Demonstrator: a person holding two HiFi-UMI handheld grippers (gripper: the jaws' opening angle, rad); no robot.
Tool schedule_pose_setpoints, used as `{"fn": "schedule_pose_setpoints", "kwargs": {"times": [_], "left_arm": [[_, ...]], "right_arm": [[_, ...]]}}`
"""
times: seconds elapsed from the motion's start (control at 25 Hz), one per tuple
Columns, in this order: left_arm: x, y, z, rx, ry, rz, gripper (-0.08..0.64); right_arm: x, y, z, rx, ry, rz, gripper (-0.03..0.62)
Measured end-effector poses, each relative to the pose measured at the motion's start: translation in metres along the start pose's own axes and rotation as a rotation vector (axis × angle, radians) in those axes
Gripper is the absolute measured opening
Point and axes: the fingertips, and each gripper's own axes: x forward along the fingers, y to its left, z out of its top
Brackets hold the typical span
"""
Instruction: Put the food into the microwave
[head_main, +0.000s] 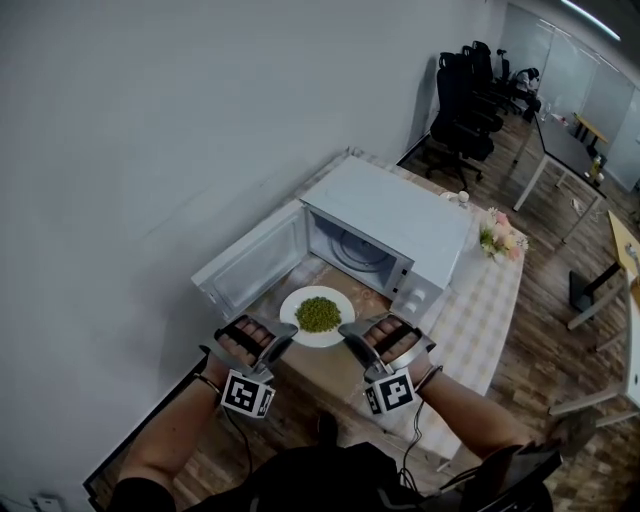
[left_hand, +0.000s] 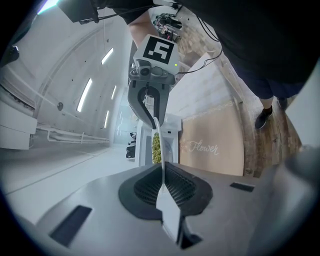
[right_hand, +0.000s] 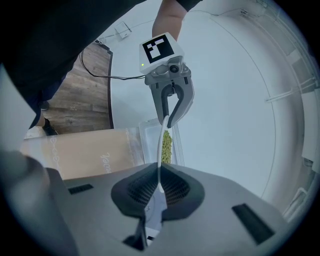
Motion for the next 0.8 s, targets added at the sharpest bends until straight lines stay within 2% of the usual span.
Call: {"fn": "schedule_pose_setpoints", "kwargs": {"times": [0.28,0.48,0.8], "left_arm": [[0.041,0.003,-0.003,0.001,-0.022,-0.04,0.021],[0.063,0.007,-0.012,-0.006,-0.007,-0.046,0.021],[0.092,0.005,-0.021,-0.025,-0.06,-0.087,0.021]], "right_arm": [[0.014,0.008,-0.036,0.036,0.059,0.022,0.02],[0.022,0.005,-0.053,0.048,0.103,0.025,0.02],[0.039,0.01,-0.071,0.077,0.204,0.057,0.02]]}}
